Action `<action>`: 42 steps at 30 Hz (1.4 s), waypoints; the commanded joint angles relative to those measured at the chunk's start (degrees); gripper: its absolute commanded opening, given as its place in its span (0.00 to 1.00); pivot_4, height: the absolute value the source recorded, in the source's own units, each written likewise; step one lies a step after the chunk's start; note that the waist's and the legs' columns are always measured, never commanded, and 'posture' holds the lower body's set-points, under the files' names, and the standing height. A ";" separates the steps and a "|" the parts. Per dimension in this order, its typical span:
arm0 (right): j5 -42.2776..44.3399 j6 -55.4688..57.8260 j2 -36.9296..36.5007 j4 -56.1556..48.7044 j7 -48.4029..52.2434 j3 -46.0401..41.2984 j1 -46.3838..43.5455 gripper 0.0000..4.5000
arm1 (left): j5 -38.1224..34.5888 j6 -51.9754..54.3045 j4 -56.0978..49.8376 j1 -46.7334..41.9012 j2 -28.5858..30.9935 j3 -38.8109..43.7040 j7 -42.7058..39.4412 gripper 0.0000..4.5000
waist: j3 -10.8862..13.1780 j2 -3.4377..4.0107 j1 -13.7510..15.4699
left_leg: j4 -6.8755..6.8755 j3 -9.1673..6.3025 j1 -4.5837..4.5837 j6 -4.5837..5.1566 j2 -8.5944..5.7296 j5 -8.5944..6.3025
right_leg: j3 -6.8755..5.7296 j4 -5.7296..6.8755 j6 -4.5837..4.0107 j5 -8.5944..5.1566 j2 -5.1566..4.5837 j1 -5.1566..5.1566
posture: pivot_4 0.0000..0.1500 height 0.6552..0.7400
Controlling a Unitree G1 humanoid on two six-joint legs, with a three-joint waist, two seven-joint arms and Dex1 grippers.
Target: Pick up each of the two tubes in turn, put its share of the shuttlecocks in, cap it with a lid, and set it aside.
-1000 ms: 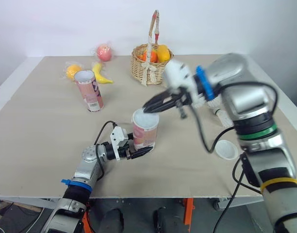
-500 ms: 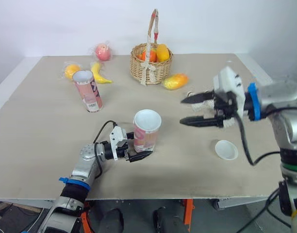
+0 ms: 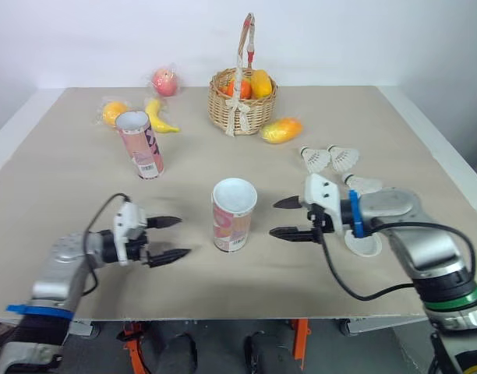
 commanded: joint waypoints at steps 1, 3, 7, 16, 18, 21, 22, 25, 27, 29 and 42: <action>0.17 -1.30 0.93 0.48 -0.08 0.18 -0.02 0.95 | -5.47 4.77 -4.88 1.62 2.39 5.90 1.52 1.00 | 0.04 -0.06 0.05 | 0.00 -0.01 0.00 0.00 -0.03 0.00 | -0.01 0.00 0.03 -0.02 -0.04 0.02 | 1.00 1.00; -0.60 -0.99 1.77 1.06 -1.42 0.49 -0.41 0.99 | -9.97 10.15 -8.53 3.01 4.44 8.84 1.75 1.00 | 0.14 -0.24 0.03 | 0.00 0.00 -0.02 0.00 -0.06 0.00 | -0.01 -0.01 0.06 -0.04 -0.11 0.02 | 1.00 1.00; 0.31 -1.42 2.69 1.44 -1.28 0.23 -0.27 0.99 | -14.04 15.01 -14.22 5.73 7.82 11.57 1.09 1.00 | 0.24 -0.41 -0.01 | 0.00 0.01 -0.04 -0.11 -0.03 -0.06 | -0.02 -0.01 0.05 -0.07 -0.12 0.00 | 1.00 1.00; 6.63 0.28 6.78 -0.21 1.60 -0.13 -2.42 0.99 | -12.42 12.37 -19.77 7.09 8.49 11.61 1.25 1.00 | 0.24 -0.41 0.02 | 0.00 -0.02 -0.02 -0.13 -0.03 -0.07 | -0.05 0.00 0.00 -0.08 -0.09 0.02 | 1.00 1.00; 7.44 0.67 7.64 -0.02 1.66 -0.01 -2.82 0.99 | -11.87 11.00 -20.84 6.84 8.09 11.25 1.42 1.00 | 0.24 -0.41 0.02 | 0.01 -0.02 -0.02 -0.13 -0.02 -0.07 | -0.05 0.00 -0.02 -0.07 -0.07 0.02 | 1.00 1.00; 7.46 0.37 8.97 1.24 1.30 0.47 -3.48 0.99 | -13.72 11.75 -22.85 5.14 7.13 11.26 3.19 1.00 | 0.24 -0.41 0.03 | 0.01 -0.02 -0.02 -0.13 -0.02 -0.07 | -0.05 0.00 -0.02 -0.07 -0.08 0.02 | 1.00 1.00; 7.22 0.00 9.46 1.78 1.22 0.83 -3.67 0.99 | -13.93 12.03 -23.42 4.69 6.97 10.98 3.70 1.00 | 0.24 -0.41 0.03 | 0.01 -0.02 -0.03 -0.13 -0.03 -0.07 | -0.05 0.00 -0.01 -0.08 -0.08 0.02 | 1.00 1.00; 6.15 -1.05 11.12 3.75 0.91 1.79 -4.60 0.99 | -13.77 12.28 -24.66 4.27 6.85 9.64 4.08 1.00 | 0.24 -0.41 0.02 | 0.02 -0.01 -0.03 -0.13 -0.03 -0.07 | -0.04 0.00 -0.01 -0.07 -0.08 0.03 | 1.00 1.00; 6.03 -1.63 12.51 5.14 0.78 1.85 -5.32 0.99 | -14.04 12.83 -25.29 4.19 6.69 8.95 4.62 1.00 | 0.24 -0.41 0.00 | 0.01 0.00 -0.02 -0.13 -0.03 -0.07 | -0.03 0.00 -0.01 -0.07 -0.06 0.02 | 1.00 1.00; 5.94 -1.96 13.76 6.38 0.58 1.88 -5.95 0.99 | -13.80 12.83 -25.61 4.13 6.49 8.13 5.14 1.00 | 0.24 -0.41 0.00 | 0.01 -0.01 -0.02 -0.13 0.00 -0.07 | -0.03 0.00 -0.02 -0.07 -0.03 0.02 | 1.00 1.00; 6.90 -1.31 15.44 8.22 0.50 -0.05 -6.71 0.68 | -12.27 12.04 -23.26 1.52 4.19 3.99 6.34 1.00 | 0.24 -0.41 0.03 | 0.06 -0.04 -0.02 -0.13 0.02 -0.07 | -0.06 0.03 -0.05 -0.05 0.01 0.04 | 1.00 1.00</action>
